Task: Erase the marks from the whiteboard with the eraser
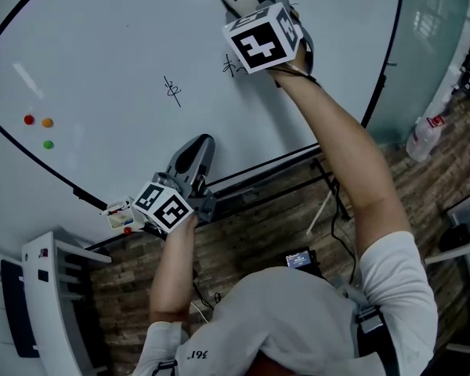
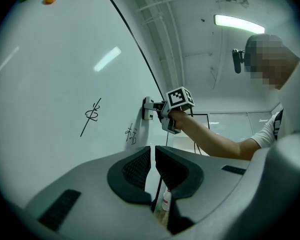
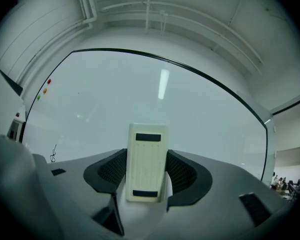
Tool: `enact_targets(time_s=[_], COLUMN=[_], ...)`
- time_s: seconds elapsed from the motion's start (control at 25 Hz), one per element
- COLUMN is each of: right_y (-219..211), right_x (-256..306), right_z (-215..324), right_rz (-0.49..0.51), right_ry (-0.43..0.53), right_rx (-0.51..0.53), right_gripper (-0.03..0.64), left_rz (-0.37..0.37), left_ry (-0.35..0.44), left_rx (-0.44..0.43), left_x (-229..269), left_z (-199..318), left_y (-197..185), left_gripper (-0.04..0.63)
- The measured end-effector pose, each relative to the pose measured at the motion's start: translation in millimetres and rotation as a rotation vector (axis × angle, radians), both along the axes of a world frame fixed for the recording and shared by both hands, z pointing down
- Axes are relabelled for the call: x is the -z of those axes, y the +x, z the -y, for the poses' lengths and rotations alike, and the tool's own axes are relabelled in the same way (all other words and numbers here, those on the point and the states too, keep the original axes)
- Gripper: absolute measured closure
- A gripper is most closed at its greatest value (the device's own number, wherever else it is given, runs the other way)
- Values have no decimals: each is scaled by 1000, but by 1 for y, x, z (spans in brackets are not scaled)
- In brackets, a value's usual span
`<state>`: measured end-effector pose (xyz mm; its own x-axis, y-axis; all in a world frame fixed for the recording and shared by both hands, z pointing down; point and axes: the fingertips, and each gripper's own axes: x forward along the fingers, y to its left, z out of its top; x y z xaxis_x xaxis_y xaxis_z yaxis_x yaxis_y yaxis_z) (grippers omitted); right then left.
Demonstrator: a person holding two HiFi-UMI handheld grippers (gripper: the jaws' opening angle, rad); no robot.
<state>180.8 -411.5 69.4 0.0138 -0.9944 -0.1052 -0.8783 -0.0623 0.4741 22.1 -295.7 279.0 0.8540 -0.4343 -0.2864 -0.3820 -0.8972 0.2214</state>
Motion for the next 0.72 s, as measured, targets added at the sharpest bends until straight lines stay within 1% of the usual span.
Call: enact_targets(time_s=[0.2, 0.48, 0.72], right_y=[28, 61, 77], right_x=[-4, -8, -17], right_z=[-2, -5, -3], right_rz=[19, 23, 13], right_ry=[-2, -2, -23], right_rx=[-21, -36, -39], right_gripper=[354, 354, 354], left_rz=[8, 24, 31], left_ry=[12, -9, -15], left_rx=[-29, -20, -20], left_x=[-3, -4, -8], left_z=[1, -1, 0], left_y=[15, 33, 41], left_gripper=[560, 560, 560])
